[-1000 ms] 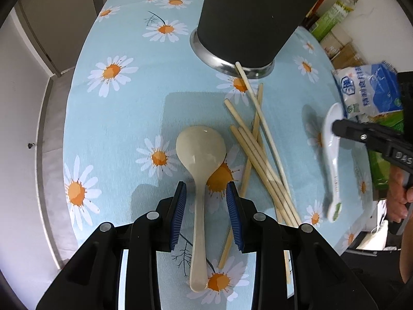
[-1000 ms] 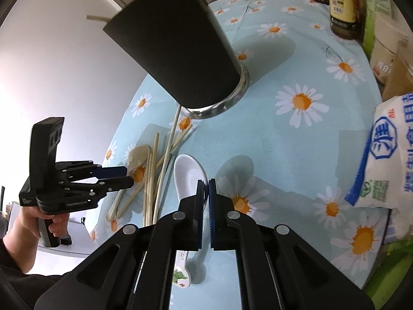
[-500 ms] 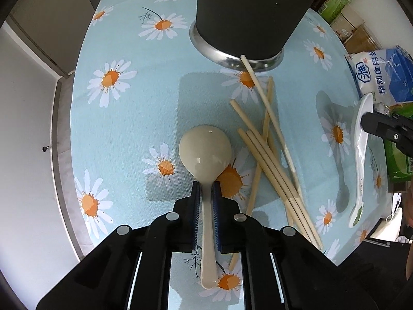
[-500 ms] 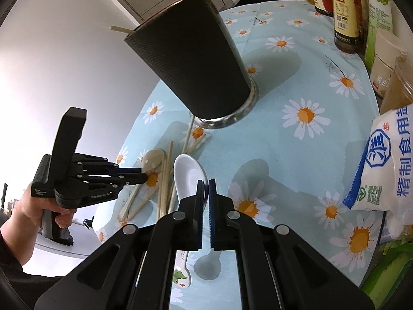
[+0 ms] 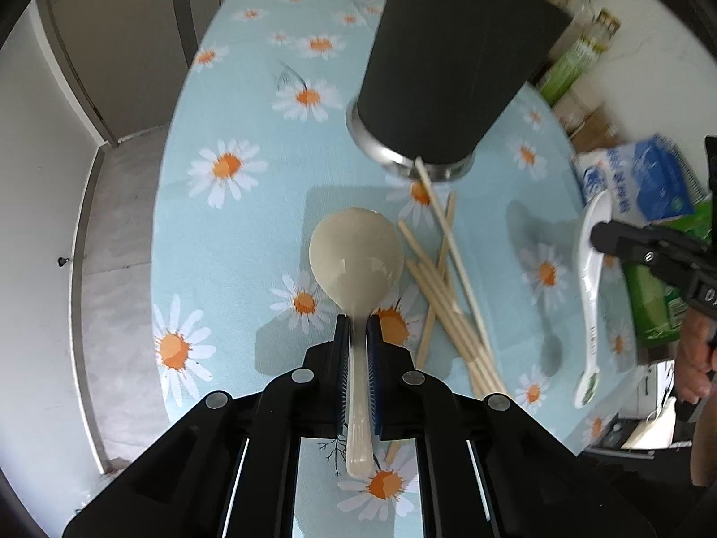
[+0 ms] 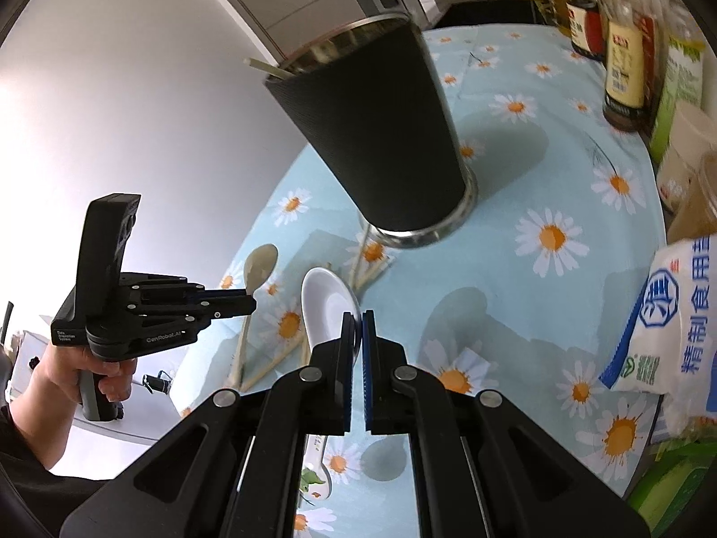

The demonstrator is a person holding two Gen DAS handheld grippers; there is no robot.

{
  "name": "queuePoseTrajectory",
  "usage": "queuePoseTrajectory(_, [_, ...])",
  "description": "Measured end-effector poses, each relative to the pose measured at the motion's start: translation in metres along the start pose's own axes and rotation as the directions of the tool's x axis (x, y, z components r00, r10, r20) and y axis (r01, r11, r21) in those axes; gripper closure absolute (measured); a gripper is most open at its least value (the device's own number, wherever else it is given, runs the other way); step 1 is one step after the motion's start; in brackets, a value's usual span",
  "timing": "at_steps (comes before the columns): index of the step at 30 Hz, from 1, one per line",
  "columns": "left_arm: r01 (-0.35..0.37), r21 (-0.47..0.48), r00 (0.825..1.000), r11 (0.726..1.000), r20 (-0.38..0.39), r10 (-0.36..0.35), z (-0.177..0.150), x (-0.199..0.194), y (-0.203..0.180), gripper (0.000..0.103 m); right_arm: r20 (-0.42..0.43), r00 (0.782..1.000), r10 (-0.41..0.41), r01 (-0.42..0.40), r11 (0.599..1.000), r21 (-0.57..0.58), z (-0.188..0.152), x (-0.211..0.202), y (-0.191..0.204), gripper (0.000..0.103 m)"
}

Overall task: Organize utensils
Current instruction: 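Lift both spoons over the black holder and open both tools to drop them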

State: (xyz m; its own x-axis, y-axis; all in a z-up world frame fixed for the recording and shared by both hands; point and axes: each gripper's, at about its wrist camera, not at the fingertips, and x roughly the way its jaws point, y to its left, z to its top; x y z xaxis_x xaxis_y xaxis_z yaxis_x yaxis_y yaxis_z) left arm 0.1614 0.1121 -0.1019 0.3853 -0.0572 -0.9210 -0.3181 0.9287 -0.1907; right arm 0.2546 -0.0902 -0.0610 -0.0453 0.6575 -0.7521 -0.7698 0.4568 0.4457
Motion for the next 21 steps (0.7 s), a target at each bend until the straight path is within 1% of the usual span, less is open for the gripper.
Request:
queuePoseTrajectory(3, [0.02, -0.005, 0.999, 1.0, 0.051, -0.019, 0.0, -0.012, -0.002, 0.097, 0.016, 1.0, -0.001, 0.001, 1.0, -0.021, 0.005, -0.003, 0.008, 0.099])
queuePoseTrajectory(8, [0.066, 0.007, 0.988, 0.998, 0.139, -0.067, 0.003, -0.037, -0.01, 0.097, 0.054, 0.999, 0.007, -0.004, 0.999, -0.053, 0.014, -0.013, 0.019, 0.099])
queuePoseTrajectory(11, [0.085, 0.017, 0.976, 0.996, 0.199, -0.087, 0.009, -0.055, -0.011, 0.097, 0.091, 0.996, 0.011, -0.005, 0.997, -0.071, 0.02, -0.022, 0.027, 0.099])
queuePoseTrajectory(14, [0.099, 0.037, 0.96, 0.994, 0.26, -0.105, 0.016, -0.073, -0.016, 0.097, 0.136, 0.991, 0.016, -0.004, 0.996, -0.091, 0.027, -0.034, 0.034, 0.099])
queuePoseTrajectory(17, [0.108, 0.062, 0.944, 0.992, 0.305, -0.122, 0.023, -0.09, -0.022, 0.097, 0.181, 0.983, 0.013, 0.007, 0.994, -0.109, 0.035, -0.045, 0.04, 0.099])
queuePoseTrajectory(21, [0.123, 0.097, 0.928, 0.988, 0.342, -0.149, 0.033, -0.106, -0.03, 0.097, 0.248, 0.969, 0.003, 0.027, 0.993, -0.117, 0.049, -0.061, 0.044, 0.099])
